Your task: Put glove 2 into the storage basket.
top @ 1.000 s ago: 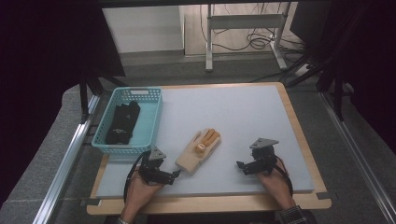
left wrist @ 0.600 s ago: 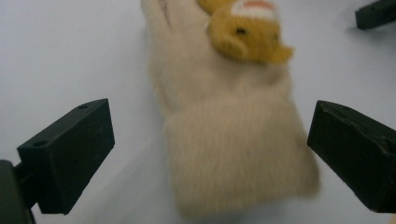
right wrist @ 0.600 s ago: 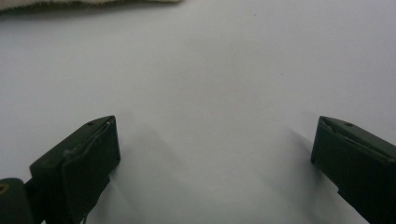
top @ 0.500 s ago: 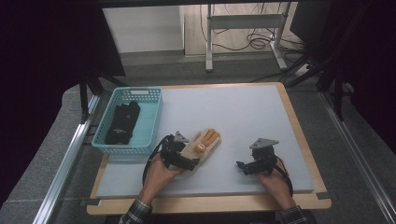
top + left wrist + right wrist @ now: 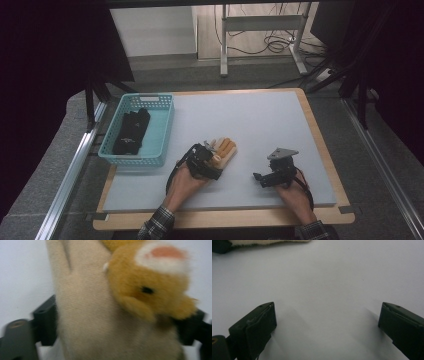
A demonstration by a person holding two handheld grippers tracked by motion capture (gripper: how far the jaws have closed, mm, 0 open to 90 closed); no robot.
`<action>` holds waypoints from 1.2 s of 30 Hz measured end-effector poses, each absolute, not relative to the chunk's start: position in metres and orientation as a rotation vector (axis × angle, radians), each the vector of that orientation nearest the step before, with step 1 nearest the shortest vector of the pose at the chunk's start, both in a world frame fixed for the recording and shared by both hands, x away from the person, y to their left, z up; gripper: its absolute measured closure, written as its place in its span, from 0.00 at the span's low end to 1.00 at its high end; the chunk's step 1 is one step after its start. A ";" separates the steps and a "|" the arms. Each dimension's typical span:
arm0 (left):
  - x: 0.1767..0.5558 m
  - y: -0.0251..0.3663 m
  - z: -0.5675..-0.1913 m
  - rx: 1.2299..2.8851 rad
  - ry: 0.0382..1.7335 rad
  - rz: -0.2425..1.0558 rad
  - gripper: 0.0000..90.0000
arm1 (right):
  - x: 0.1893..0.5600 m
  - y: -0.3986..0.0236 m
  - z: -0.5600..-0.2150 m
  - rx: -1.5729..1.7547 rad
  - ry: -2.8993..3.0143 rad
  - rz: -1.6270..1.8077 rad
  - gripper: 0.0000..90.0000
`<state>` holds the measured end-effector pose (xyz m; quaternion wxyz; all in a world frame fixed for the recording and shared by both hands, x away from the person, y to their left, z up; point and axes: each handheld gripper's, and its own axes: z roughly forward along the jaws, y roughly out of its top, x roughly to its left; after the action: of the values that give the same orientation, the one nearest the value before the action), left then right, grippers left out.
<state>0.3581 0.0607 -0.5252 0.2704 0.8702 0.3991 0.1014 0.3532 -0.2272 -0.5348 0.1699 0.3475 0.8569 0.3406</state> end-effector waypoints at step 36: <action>0.374 0.104 -0.462 2.235 1.064 0.312 0.85 | 0.353 -0.227 -0.535 0.989 2.436 0.970 0.02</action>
<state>0.3743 0.1042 -0.4618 0.3178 0.8494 0.4043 0.1186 0.3529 -0.2271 -0.5347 0.1689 0.3480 0.8567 0.3412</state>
